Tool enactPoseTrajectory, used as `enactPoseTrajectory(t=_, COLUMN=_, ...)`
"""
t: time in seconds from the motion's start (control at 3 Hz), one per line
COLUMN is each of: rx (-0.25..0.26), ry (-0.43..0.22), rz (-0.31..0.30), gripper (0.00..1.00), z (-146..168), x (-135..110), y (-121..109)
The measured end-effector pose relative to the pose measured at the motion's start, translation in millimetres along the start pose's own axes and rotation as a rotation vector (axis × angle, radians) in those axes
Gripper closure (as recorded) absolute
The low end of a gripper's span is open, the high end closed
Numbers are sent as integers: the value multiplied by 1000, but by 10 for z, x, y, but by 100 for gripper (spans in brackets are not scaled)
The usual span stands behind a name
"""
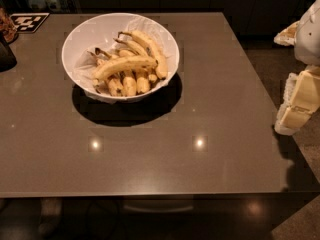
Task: Pick banana from white bowl
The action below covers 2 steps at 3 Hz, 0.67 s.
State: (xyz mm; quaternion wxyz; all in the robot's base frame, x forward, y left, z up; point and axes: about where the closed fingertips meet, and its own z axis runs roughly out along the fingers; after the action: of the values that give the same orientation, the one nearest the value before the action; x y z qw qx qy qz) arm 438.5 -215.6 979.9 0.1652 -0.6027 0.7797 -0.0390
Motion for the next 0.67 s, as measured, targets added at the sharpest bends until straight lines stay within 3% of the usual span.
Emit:
enactPoseTrajectory(t=0.33, rx=8, ry=-3, rz=-9, gripper=0, z=-52, x=-118, y=-56)
enactPoseTrajectory(t=0.67, rx=8, ry=-1, rz=-70, gripper=0, z=-77, x=-386, y=-135)
